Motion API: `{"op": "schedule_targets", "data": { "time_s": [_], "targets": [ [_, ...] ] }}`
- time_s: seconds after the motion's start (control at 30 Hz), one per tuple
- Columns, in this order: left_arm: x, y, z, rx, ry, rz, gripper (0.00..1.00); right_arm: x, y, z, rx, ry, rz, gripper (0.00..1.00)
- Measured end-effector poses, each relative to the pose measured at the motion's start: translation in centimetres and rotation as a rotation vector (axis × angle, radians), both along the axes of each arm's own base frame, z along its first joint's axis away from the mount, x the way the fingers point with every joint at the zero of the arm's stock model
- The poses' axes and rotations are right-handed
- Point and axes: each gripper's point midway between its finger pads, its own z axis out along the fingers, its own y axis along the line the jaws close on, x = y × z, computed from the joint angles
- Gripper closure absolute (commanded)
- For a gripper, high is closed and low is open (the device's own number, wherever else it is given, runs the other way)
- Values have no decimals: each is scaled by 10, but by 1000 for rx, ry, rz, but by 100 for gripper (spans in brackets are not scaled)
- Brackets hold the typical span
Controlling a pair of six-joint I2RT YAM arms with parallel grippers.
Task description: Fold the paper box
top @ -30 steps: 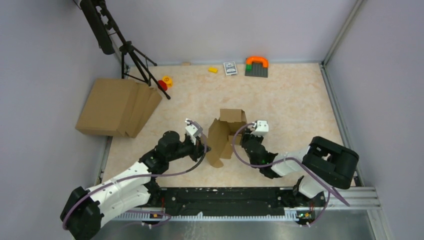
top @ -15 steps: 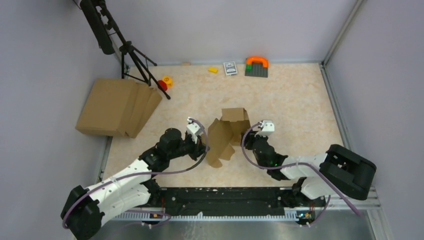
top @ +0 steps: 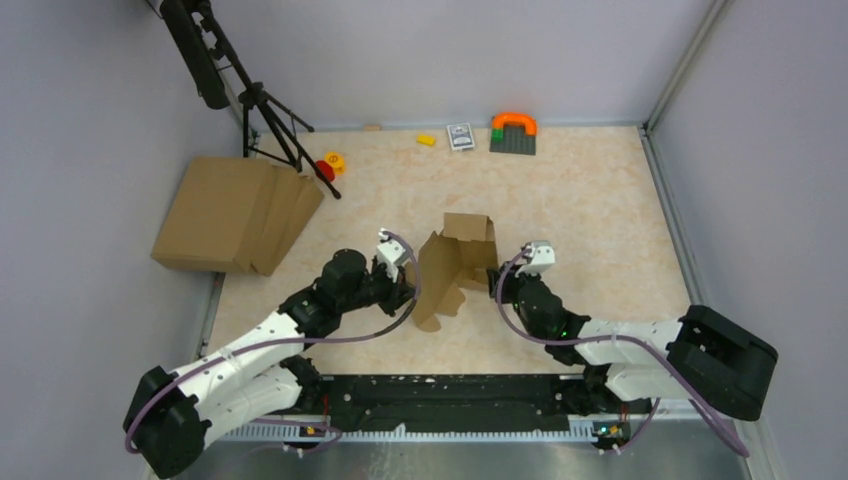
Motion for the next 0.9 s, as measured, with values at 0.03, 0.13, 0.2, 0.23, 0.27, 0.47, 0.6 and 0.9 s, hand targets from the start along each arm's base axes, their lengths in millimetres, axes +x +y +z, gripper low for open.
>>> {"op": "schedule_targets", "data": {
  "time_s": [0.03, 0.13, 0.2, 0.23, 0.27, 0.47, 0.6, 0.9],
  "targets": [
    [0, 0, 0, 4, 0, -2, 100, 0, -1, -3, -7, 6, -3, 73],
    [0, -1, 2, 13, 3, -7, 100, 2, 1, -16, -47, 38, -9, 76],
    [1, -2, 4, 16, 1, -11, 100, 4, 3, -24, -70, 59, -10, 77],
    [2, -2, 5, 17, -1, -11, 100, 5, 6, -26, -74, 66, -11, 78],
    [2, -3, 6, 17, -5, -12, 100, 7, 8, -29, -74, 74, -12, 76],
    [3, -2, 6, 23, -10, -13, 100, 8, 18, -42, -58, 98, 6, 69],
    [3, -2, 4, 29, -7, -11, 100, 8, 25, -38, -25, 84, 29, 63],
    [6, -3, 3, 51, 1, -16, 100, 6, 21, -30, 14, 51, 32, 42]
  ]
}}
